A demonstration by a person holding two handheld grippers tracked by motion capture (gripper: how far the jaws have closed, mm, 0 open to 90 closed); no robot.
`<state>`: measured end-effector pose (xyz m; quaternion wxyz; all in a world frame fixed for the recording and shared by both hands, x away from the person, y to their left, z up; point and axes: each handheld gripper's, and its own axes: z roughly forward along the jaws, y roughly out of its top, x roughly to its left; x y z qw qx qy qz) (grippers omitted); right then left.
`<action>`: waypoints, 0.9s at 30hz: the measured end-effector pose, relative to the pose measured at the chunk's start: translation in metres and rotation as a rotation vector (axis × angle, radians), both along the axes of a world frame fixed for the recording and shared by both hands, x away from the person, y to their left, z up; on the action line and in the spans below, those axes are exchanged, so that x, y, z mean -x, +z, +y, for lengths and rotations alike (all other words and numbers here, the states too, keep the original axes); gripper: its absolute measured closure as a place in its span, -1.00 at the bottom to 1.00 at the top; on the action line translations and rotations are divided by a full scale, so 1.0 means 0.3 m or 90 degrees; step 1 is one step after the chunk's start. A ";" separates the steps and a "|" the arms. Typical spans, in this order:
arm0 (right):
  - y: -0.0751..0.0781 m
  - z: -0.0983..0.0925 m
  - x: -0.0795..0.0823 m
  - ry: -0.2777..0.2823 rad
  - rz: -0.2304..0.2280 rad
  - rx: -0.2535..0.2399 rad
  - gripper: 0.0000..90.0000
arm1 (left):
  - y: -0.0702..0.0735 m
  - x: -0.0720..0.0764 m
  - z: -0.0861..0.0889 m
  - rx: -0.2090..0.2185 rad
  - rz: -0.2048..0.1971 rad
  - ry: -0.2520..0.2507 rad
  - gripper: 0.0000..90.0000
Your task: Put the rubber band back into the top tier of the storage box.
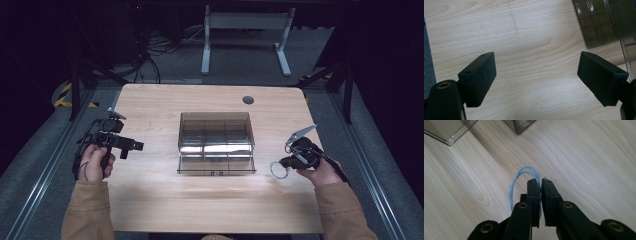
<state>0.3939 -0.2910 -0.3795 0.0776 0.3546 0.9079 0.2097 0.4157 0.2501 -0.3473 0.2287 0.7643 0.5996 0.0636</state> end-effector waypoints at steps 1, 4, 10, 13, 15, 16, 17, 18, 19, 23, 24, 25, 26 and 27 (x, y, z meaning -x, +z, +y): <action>0.006 -0.001 0.001 -0.002 -0.002 -0.005 0.91 | 0.000 0.000 0.000 0.000 0.000 0.000 -0.64; 0.027 -0.005 0.004 -0.008 -0.003 -0.020 0.91 | 0.001 0.001 0.002 0.002 -0.001 -0.001 -0.64; 0.068 -0.007 0.012 -0.015 -0.018 -0.039 0.91 | 0.003 0.005 0.007 0.003 -0.004 0.005 -0.64; 0.092 -0.008 0.016 -0.018 -0.024 -0.049 0.91 | 0.005 0.006 0.006 0.004 -0.005 0.004 -0.64; 0.106 -0.009 0.017 -0.019 -0.028 -0.053 0.91 | 0.005 0.006 0.005 0.003 -0.003 0.003 -0.64; 0.113 -0.009 0.017 -0.020 -0.030 -0.055 0.91 | 0.005 0.006 0.005 0.003 -0.004 0.004 -0.64; 0.120 -0.009 0.017 -0.022 -0.030 -0.057 0.91 | 0.005 0.006 0.005 0.003 -0.003 0.004 -0.64; 0.128 -0.010 0.017 -0.023 -0.031 -0.059 0.91 | 0.005 0.006 0.005 0.002 -0.002 0.004 -0.64; 0.133 -0.010 0.016 -0.025 -0.032 -0.058 0.91 | 0.005 0.006 0.005 0.002 -0.003 0.004 -0.64; 0.160 -0.012 0.013 -0.030 -0.035 -0.061 0.91 | 0.006 0.006 0.009 0.002 -0.005 0.005 -0.64; 0.167 -0.012 0.012 -0.031 -0.036 -0.062 0.91 | 0.007 0.006 0.009 0.003 -0.003 0.004 -0.64; 0.174 -0.012 0.012 -0.032 -0.038 -0.062 0.91 | 0.006 0.006 0.009 0.005 -0.005 0.006 -0.64; 0.182 -0.012 0.012 -0.031 -0.041 -0.062 0.91 | 0.007 0.006 0.010 0.005 -0.005 0.006 -0.64; 0.188 -0.011 0.012 -0.031 -0.042 -0.061 0.91 | 0.007 0.007 0.009 0.004 -0.005 0.007 -0.64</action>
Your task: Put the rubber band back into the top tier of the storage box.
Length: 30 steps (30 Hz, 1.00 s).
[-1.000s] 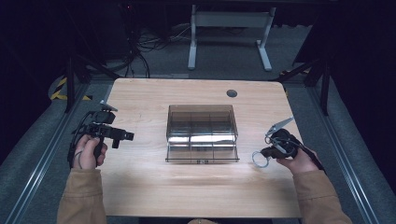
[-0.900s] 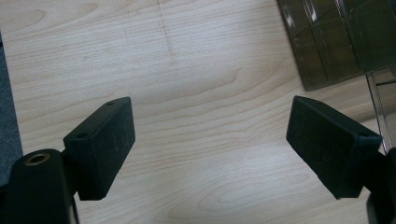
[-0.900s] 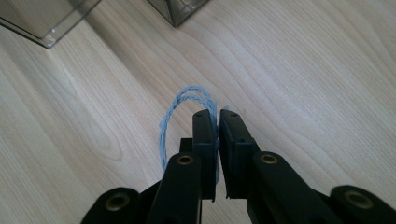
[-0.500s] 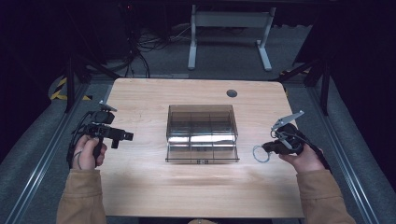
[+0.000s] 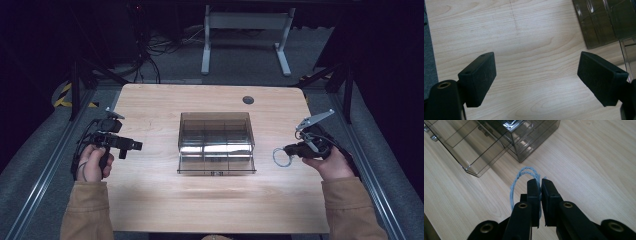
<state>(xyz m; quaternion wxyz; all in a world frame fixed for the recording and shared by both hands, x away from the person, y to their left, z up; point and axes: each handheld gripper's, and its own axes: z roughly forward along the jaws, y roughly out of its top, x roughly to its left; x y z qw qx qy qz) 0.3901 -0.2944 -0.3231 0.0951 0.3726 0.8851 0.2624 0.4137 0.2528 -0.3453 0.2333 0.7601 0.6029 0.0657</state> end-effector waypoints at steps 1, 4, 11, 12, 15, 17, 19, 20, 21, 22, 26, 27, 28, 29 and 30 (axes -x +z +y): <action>0.010 0.001 0.001 0.001 -0.003 -0.002 0.91 | 0.000 0.000 0.000 0.000 0.001 -0.002 -0.64; 0.032 0.003 0.002 0.001 -0.012 -0.005 0.91 | 0.002 0.001 0.001 0.000 -0.001 -0.001 -0.64; 0.068 0.007 0.001 0.002 -0.016 -0.011 0.90 | 0.003 0.002 0.002 -0.001 -0.002 0.000 -0.64; 0.071 0.008 0.001 0.000 -0.016 -0.012 0.91 | 0.003 0.002 0.002 -0.001 -0.002 0.000 -0.64; 0.083 0.007 -0.003 -0.007 -0.009 -0.016 0.90 | 0.003 0.002 0.002 0.000 -0.002 -0.001 -0.64; 0.089 0.010 -0.004 -0.011 -0.009 -0.015 0.90 | 0.003 0.002 0.002 0.000 -0.002 -0.001 -0.64; 0.095 0.015 -0.004 -0.009 -0.010 -0.013 0.91 | 0.003 0.002 0.003 -0.001 -0.003 -0.001 -0.64; 0.097 0.017 -0.004 -0.009 -0.011 -0.014 0.91 | 0.004 0.003 0.004 -0.001 -0.002 -0.001 -0.64; 0.100 0.019 -0.004 -0.006 -0.011 -0.014 0.91 | 0.004 0.003 0.004 -0.001 -0.003 -0.001 -0.64; 0.102 0.022 -0.003 -0.004 -0.013 -0.015 0.90 | 0.004 0.003 0.004 -0.001 -0.002 -0.001 -0.64; 0.110 0.037 0.000 0.003 -0.015 -0.017 0.90 | 0.004 0.003 0.004 -0.001 -0.001 -0.001 -0.64; 0.114 0.042 0.000 0.007 -0.016 -0.018 0.90 | 0.004 0.003 0.003 -0.001 -0.001 -0.001 -0.64; 0.119 0.050 0.001 0.010 -0.017 -0.020 0.90 | 0.004 0.004 0.003 -0.002 -0.001 -0.001 -0.64; 0.127 0.063 0.003 0.018 -0.017 -0.022 0.90 | 0.004 0.005 0.002 -0.002 0.000 -0.001 -0.64; 0.130 0.069 0.003 0.021 -0.020 -0.023 0.90 | 0.003 0.005 0.003 -0.002 0.000 -0.002 -0.64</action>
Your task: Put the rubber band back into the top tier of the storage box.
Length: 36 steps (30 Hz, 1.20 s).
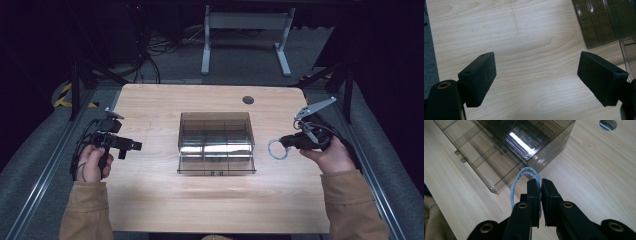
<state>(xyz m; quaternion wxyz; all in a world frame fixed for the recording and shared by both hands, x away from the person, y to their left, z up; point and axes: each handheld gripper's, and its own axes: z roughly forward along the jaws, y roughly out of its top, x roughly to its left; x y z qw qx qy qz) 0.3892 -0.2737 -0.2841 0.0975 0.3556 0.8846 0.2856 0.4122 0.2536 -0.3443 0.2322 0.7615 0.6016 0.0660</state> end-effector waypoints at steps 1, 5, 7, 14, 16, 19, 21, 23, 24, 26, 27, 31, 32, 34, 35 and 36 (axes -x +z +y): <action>0.000 0.000 0.000 0.000 0.000 0.000 0.90 | 0.000 0.000 0.000 0.000 0.000 0.000 -0.64; 0.015 0.042 -0.002 0.023 0.000 -0.008 0.90 | -0.003 0.006 0.005 0.000 -0.001 0.005 -0.64; 0.015 0.065 -0.006 0.036 -0.004 -0.009 0.90 | -0.003 0.008 0.006 -0.001 0.000 0.004 -0.64; 0.020 0.126 -0.016 0.061 -0.008 -0.013 0.90 | -0.003 0.016 0.013 -0.002 -0.001 0.009 -0.64; 0.025 0.148 -0.019 0.072 -0.009 -0.015 0.90 | -0.004 0.017 0.015 -0.001 -0.002 0.007 -0.64; 0.030 0.175 -0.024 0.082 -0.011 -0.017 0.90 | -0.003 0.018 0.017 -0.002 0.000 0.009 -0.64; 0.033 0.192 -0.027 0.089 -0.015 -0.018 0.90 | -0.002 0.019 0.018 0.000 -0.001 0.009 -0.64; 0.036 0.210 -0.028 0.094 -0.013 -0.019 0.90 | -0.002 0.018 0.018 0.000 -0.001 0.009 -0.64; 0.037 0.220 -0.030 0.097 -0.013 -0.019 0.90 | -0.003 0.018 0.018 0.000 -0.001 0.009 -0.64; 0.037 0.233 -0.034 0.104 -0.013 -0.019 0.90 | -0.003 0.017 0.019 0.001 -0.001 0.008 -0.64; 0.037 0.238 -0.035 0.105 -0.016 -0.019 0.90 | -0.001 0.017 0.019 0.000 0.000 0.007 -0.64; 0.035 0.263 -0.043 0.114 -0.013 -0.020 0.90 | 0.000 0.017 0.023 0.003 -0.001 0.009 -0.64; 0.035 0.267 -0.046 0.119 -0.012 -0.020 0.90 | 0.001 0.016 0.025 0.003 -0.002 0.009 -0.64; 0.032 0.283 -0.049 0.121 -0.013 -0.021 0.90 | 0.003 0.016 0.027 0.004 -0.002 0.011 -0.64; 0.032 0.290 -0.051 0.122 -0.013 -0.020 0.90 | 0.004 0.015 0.028 0.005 -0.003 0.011 -0.64; 0.032 0.296 -0.052 0.126 -0.012 -0.021 0.90 | 0.005 0.014 0.029 0.005 -0.002 0.011 -0.64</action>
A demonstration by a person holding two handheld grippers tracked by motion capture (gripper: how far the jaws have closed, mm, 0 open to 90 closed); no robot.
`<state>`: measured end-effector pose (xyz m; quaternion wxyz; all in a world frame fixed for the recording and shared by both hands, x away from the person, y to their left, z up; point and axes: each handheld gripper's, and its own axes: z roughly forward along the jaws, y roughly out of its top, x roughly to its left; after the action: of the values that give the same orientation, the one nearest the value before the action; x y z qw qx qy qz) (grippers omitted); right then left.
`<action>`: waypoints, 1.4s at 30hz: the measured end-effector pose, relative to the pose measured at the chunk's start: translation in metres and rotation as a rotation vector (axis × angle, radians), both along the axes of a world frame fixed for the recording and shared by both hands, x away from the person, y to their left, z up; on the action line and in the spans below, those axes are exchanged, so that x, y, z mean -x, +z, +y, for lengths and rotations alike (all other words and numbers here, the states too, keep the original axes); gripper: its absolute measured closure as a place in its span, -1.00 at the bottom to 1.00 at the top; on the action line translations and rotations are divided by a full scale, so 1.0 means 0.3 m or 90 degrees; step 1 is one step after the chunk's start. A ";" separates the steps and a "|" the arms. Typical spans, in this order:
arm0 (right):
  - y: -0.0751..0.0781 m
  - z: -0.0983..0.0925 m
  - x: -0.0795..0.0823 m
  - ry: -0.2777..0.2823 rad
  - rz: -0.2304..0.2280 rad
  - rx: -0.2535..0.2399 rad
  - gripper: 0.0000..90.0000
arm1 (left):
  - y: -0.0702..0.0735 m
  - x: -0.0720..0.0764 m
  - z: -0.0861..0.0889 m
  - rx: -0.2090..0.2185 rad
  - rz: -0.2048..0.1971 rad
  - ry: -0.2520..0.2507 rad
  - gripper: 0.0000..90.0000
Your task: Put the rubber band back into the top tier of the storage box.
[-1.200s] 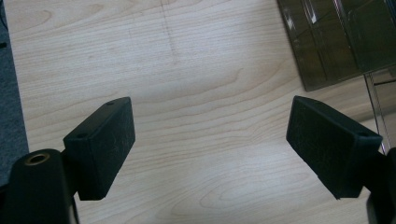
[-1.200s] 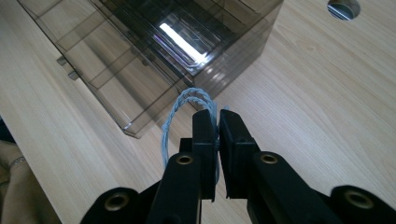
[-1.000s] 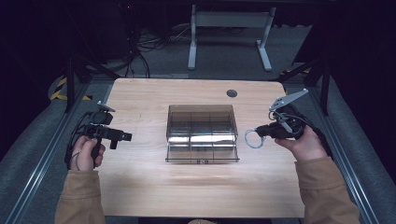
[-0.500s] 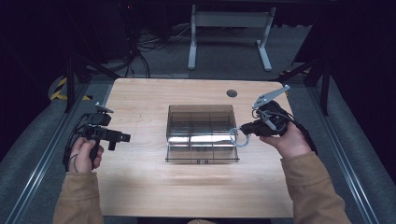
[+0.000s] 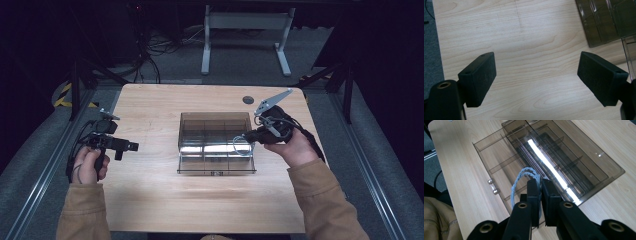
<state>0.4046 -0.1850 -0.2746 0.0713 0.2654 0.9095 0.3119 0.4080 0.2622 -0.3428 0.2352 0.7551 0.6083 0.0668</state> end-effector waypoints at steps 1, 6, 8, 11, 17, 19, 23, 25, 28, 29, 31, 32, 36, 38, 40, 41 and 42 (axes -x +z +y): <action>0.000 0.008 -0.002 0.003 -0.003 0.000 0.90 | 0.000 -0.001 0.000 0.000 0.000 0.000 -0.64; -0.006 0.039 -0.007 0.013 -0.003 -0.004 0.90 | 0.000 -0.002 -0.003 0.001 -0.001 -0.003 -0.64; -0.010 0.047 -0.010 0.016 -0.002 -0.004 0.90 | 0.000 -0.002 -0.003 0.002 -0.001 -0.003 -0.64; -0.018 0.068 -0.016 0.024 -0.002 -0.004 0.90 | 0.001 -0.002 -0.003 0.001 -0.001 -0.002 -0.64; -0.036 0.114 -0.027 0.037 0.003 -0.007 0.90 | 0.002 -0.004 -0.005 0.000 0.000 -0.003 -0.64; -0.042 0.128 -0.029 0.037 0.005 -0.008 0.90 | 0.002 -0.003 -0.005 0.001 -0.002 -0.004 -0.64; -0.055 0.146 -0.035 0.043 0.007 -0.006 0.90 | 0.002 -0.001 0.000 0.000 0.000 -0.003 -0.64; -0.063 0.155 -0.038 0.045 0.008 -0.006 0.90 | 0.003 0.000 0.001 0.003 -0.002 -0.002 -0.64; -0.075 0.167 -0.042 0.045 0.009 -0.008 0.90 | 0.004 0.000 0.001 0.003 -0.002 -0.002 -0.64; -0.080 0.170 -0.043 0.046 0.008 -0.009 0.90 | 0.004 -0.001 0.000 0.001 -0.001 -0.003 -0.64; -0.090 0.175 -0.045 0.045 0.012 -0.009 0.90 | 0.003 -0.001 -0.002 0.001 -0.002 -0.003 -0.64; -0.096 0.177 -0.046 0.047 0.014 -0.008 0.90 | 0.003 -0.001 -0.002 0.001 -0.001 -0.004 -0.64; -0.120 0.187 -0.050 0.044 0.023 -0.011 0.90 | 0.003 -0.001 -0.001 0.001 -0.001 -0.003 -0.64; -0.136 0.193 -0.051 0.046 0.029 -0.010 0.90 | 0.003 -0.001 0.000 0.000 0.000 -0.002 -0.64; -0.142 0.194 -0.052 0.048 0.034 -0.009 0.90 | 0.003 -0.001 0.000 0.001 -0.001 -0.003 -0.64; -0.148 0.197 -0.052 0.049 0.036 -0.009 0.90 | 0.003 -0.001 -0.001 0.001 -0.001 -0.003 -0.64; -0.154 0.200 -0.051 0.049 0.040 -0.008 0.90 | 0.003 -0.001 -0.001 0.001 -0.001 -0.003 -0.64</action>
<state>0.4200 -0.1250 -0.3209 0.0287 0.2402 0.9189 0.3116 0.4082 0.2620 -0.3419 0.2366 0.7562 0.6064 0.0667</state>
